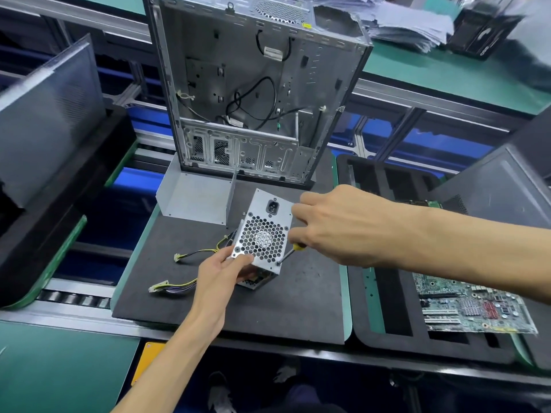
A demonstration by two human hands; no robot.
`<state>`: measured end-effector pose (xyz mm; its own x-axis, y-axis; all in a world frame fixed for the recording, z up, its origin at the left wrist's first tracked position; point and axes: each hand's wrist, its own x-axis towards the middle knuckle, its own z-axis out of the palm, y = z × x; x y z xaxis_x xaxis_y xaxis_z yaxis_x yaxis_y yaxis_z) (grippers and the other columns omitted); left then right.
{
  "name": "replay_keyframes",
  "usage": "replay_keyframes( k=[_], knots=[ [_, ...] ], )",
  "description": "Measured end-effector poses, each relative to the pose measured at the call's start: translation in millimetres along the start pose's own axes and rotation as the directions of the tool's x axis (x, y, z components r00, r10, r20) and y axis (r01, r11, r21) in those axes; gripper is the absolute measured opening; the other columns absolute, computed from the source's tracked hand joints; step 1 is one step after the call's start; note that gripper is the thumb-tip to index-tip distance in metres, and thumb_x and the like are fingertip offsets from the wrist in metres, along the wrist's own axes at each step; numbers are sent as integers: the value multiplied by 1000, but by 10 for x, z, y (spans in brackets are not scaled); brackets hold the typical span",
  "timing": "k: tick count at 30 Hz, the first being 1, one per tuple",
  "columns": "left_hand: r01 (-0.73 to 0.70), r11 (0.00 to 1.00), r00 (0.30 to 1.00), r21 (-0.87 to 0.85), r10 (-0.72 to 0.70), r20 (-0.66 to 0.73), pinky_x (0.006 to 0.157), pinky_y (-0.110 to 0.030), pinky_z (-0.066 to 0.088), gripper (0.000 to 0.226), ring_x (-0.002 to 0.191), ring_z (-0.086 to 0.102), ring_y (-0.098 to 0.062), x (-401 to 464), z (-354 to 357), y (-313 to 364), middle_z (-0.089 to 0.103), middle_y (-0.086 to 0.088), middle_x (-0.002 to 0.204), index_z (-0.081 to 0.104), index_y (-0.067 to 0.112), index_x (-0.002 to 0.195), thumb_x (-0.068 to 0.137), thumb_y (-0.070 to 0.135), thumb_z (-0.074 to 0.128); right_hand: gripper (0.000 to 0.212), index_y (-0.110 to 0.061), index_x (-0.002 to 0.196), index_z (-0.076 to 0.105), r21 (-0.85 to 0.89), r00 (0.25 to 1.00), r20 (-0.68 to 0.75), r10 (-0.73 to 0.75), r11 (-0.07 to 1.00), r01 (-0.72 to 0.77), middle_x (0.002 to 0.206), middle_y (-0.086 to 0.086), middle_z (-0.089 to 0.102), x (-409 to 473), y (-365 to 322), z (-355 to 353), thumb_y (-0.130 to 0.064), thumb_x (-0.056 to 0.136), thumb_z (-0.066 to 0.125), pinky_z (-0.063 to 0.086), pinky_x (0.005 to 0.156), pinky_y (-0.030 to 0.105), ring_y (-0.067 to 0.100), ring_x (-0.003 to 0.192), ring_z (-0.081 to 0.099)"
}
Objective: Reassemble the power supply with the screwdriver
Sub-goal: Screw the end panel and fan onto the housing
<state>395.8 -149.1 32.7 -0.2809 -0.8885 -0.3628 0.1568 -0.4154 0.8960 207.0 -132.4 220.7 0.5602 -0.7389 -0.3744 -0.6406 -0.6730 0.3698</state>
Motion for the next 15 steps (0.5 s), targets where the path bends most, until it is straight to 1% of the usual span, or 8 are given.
replay_keyframes(
  k=[2, 3, 5, 7, 10, 12, 14, 15],
  knots=[
    [2, 1000, 1000, -10, -2, -8, 101, -49, 53, 13, 89, 75, -22, -6, -14, -2, 79, -11, 99, 78, 11, 98, 87, 13, 70, 31, -17, 86, 48, -15, 997, 29, 72, 997, -72, 77, -1, 40, -2, -47, 0, -37, 106, 34, 34, 56, 33, 27, 79, 55],
    [3, 1000, 1000, -10, -3, -7, 102, -49, 53, 13, 91, 75, -23, -11, -18, 0, 79, -11, 100, 78, 11, 97, 89, 11, 69, 37, -17, 77, 43, -35, 994, 52, 92, 995, -90, 69, -1, 35, 7, -70, 17, -36, 107, 34, 35, 56, 34, 28, 69, 53],
    [4, 1000, 1000, -3, -4, 0, 104, -50, 51, 17, 94, 74, -25, -20, -4, 9, 78, -11, 101, 77, 10, 99, 85, 16, 71, 39, -17, 68, 35, -65, 992, 79, 95, 994, -90, 62, 0, 28, 46, -128, 21, -25, 106, 40, 30, 51, 32, 27, 53, 35],
    [9, 1000, 1000, -6, -9, 0, 106, -51, 50, 26, 93, 73, -25, -24, 17, 30, 79, -11, 99, 77, 10, 99, 77, 23, 72, 29, -17, 74, 41, -89, 990, 99, 97, 992, -88, 62, 0, 27, 81, -153, -38, -21, 103, 45, 21, 47, 31, 24, 49, 24],
    [19, 1000, 1000, -24, -19, -4, 104, -51, 51, 26, 89, 72, -23, -22, 15, 45, 78, -11, 96, 77, 10, 97, 75, 24, 72, 7, -16, 95, 43, -77, 989, 113, 98, 993, -90, 60, -1, 27, 93, -126, -132, -15, 98, 49, 15, 46, 30, 21, 47, 21],
    [26, 999, 1000, -38, -26, -7, 102, -50, 53, 22, 88, 72, -23, -24, -2, 42, 78, -12, 96, 77, 10, 96, 78, 20, 71, 14, -19, 103, 39, -75, 988, 113, 102, 993, -94, 59, -1, 27, 90, -113, -143, -14, 96, 49, 14, 46, 30, 20, 46, 22],
    [27, 999, 1000, -39, -27, -11, 101, -48, 54, 16, 87, 73, -22, -23, -13, 34, 78, -11, 96, 77, 10, 98, 83, 15, 71, 19, -17, 102, 33, -70, 990, 96, 104, 993, -97, 60, -1, 29, 100, -111, -123, -16, 95, 50, 16, 46, 31, 21, 48, 26],
    [29, 999, 999, -37, -29, -15, 101, -48, 54, 14, 86, 73, -21, -22, -16, 32, 78, -11, 96, 76, 9, 98, 87, 12, 70, 22, -14, 99, 29, -67, 991, 82, 104, 993, -98, 62, -1, 32, 107, -114, -109, -15, 93, 50, 17, 46, 32, 23, 50, 32]
  ],
)
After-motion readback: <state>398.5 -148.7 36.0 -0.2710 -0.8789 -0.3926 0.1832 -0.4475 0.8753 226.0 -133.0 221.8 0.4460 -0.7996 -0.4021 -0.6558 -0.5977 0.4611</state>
